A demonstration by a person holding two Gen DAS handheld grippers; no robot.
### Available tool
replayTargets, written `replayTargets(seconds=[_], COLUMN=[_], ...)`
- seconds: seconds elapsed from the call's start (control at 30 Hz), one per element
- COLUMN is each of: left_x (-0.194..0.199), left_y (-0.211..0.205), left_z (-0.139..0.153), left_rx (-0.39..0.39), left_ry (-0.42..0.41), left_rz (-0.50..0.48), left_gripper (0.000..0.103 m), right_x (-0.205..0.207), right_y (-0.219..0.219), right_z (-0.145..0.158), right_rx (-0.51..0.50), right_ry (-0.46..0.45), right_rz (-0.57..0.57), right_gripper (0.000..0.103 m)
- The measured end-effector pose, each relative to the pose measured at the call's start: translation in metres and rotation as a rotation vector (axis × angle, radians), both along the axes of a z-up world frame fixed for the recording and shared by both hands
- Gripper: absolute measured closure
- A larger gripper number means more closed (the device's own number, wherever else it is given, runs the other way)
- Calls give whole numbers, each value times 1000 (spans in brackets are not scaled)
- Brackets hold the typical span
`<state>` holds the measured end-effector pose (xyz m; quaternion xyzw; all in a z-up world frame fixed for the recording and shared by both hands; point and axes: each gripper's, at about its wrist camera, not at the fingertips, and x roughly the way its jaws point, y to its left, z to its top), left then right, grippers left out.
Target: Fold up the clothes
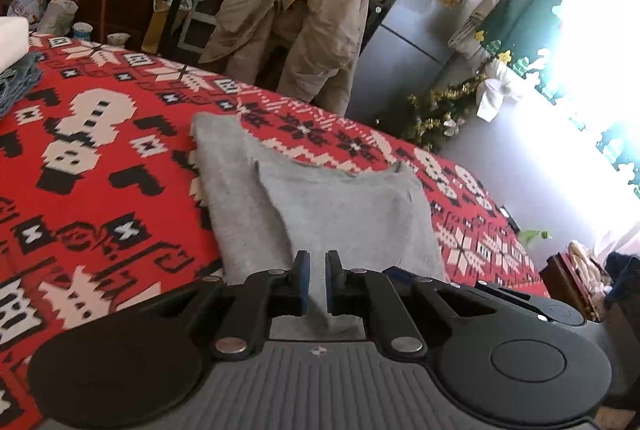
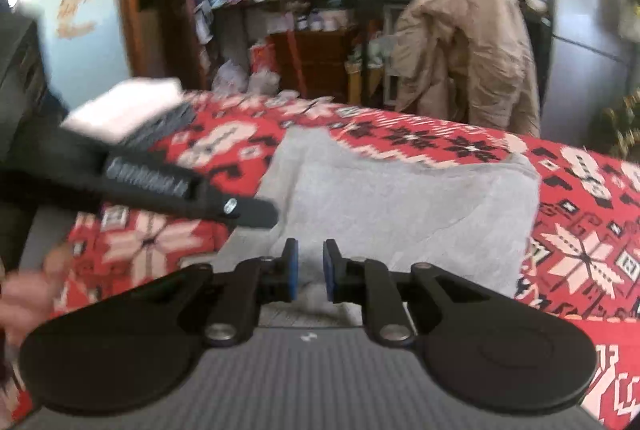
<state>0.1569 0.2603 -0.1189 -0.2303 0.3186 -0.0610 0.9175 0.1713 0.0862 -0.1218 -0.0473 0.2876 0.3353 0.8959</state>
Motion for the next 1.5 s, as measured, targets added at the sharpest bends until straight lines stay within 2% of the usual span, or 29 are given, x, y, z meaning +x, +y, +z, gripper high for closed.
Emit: replayTargets(seconds=[0.13, 0.3, 0.4, 0.63, 0.7, 0.8, 0.83, 0.87, 0.9, 0.93, 1.13, 1.17, 1.27, 1.3, 1.4, 1.47, 1.5], left_x=[19, 31, 32, 28, 27, 24, 23, 21, 20, 18, 19, 23, 34, 39, 50, 55, 56], left_y=[-6, -13, -15, -4, -8, -18, -22, -25, -30, -34, -54, -52, -43, -39, -21, -6, 2], left_z=[0, -11, -17, -16, -9, 5, 9, 13, 16, 19, 43, 46, 48, 47, 46, 49, 52], left_rx=[-18, 67, 130, 64, 85, 130, 130, 129, 126, 124, 158, 128, 47, 51, 38, 8, -14], left_ry=[-29, 19, 52, 49, 27, -1, -10, -19, -24, -29, 26, 31, 29, 41, 84, 84, 68], left_rz=[6, 121, 137, 149, 156, 137, 144, 151, 156, 161, 217, 216, 183, 174, 172, 177, 178], left_gripper=[96, 96, 91, 94, 94, 92, 86, 76, 71, 68, 68, 68, 67, 67, 67, 59, 57], right_x=[18, 28, 32, 36, 36, 32, 31, 30, 30, 30, 29, 30, 33, 35, 48, 56, 60], right_y=[-8, -13, -15, -29, -35, -45, -49, -51, -54, -56, -76, -80, -92, -95, -93, -88, -85], right_z=[1, -5, -10, -13, -9, 4, 9, 14, 19, 24, 56, 60, 66, 66, 69, 75, 79], right_rx=[30, 32, 34, 60, 67, 97, 102, 103, 103, 104, 105, 105, 118, 123, 103, 93, 88], right_ry=[25, 54, 67, 104, 117, 102, 95, 91, 88, 85, 39, 40, 58, 68, 92, 85, 79], right_rz=[-64, -95, -89, -123, -136, -155, -162, -172, -182, -193, -235, -244, -308, -319, -366, -423, -453], right_gripper=[87, 87, 87, 86, 77, 73, 71, 66, 59, 57, 29, 23, 15, 12, 9, 1, 1])
